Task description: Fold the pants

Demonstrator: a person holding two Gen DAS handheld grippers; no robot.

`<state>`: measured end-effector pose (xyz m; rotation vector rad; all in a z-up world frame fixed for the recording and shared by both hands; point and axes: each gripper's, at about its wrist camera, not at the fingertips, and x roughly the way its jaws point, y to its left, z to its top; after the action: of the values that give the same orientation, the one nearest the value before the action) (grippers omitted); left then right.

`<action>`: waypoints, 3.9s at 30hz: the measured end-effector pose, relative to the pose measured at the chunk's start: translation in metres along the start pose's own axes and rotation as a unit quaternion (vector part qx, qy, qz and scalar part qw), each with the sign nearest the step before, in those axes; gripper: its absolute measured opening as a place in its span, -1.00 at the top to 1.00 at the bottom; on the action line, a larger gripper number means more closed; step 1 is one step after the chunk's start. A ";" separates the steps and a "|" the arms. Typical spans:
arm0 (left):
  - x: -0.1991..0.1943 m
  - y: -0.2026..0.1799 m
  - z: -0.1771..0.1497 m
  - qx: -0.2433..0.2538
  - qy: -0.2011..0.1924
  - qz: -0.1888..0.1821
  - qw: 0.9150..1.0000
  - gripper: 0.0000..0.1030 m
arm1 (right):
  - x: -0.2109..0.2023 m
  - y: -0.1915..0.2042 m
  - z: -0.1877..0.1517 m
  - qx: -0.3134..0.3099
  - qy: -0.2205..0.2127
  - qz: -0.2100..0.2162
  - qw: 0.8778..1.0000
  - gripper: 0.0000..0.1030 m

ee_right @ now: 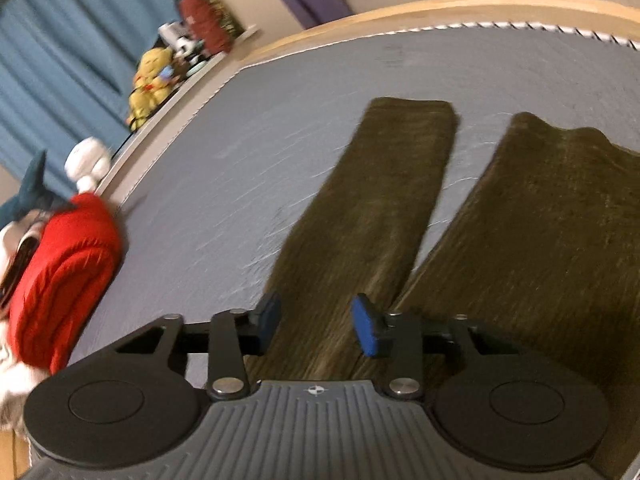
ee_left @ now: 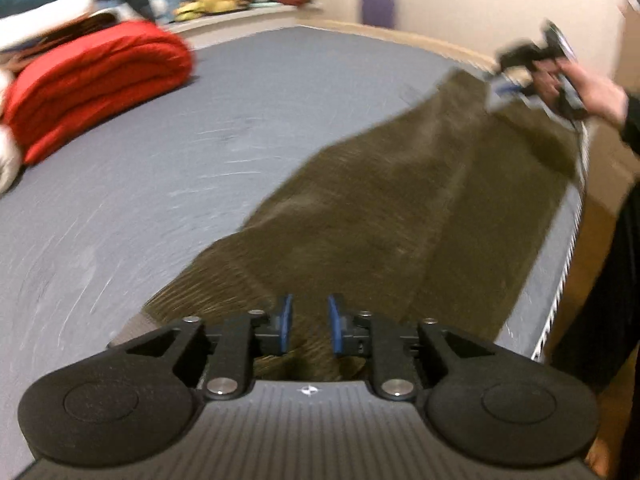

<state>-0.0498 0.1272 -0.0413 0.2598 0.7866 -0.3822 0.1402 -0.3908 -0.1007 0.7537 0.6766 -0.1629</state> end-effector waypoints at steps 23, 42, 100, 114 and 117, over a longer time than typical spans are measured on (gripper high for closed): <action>0.046 -0.021 -0.023 0.078 0.071 -0.015 0.994 -0.02 | 0.085 -0.056 0.019 0.078 0.020 -0.002 0.997 0.41; -0.007 0.004 -0.011 0.092 -0.016 -0.009 0.996 0.94 | -0.058 -0.035 0.046 0.046 -0.058 -0.009 0.997 0.80; 0.044 0.001 0.016 0.012 -0.051 0.034 0.998 0.29 | 0.041 -0.115 0.086 -0.050 -0.014 -0.111 0.992 -0.16; 0.037 -0.032 0.024 0.065 -0.070 -0.012 0.995 0.28 | -0.054 -0.164 0.094 0.101 -0.039 -0.105 0.989 0.87; 0.039 -0.042 0.023 0.079 -0.068 -0.031 0.994 0.27 | -0.081 -0.191 0.080 0.183 -0.034 -0.110 0.976 0.84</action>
<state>-0.0278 0.0720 -0.0576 0.3533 0.6317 -0.5171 0.0475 -0.5917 -0.1184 1.0193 0.6715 -0.5248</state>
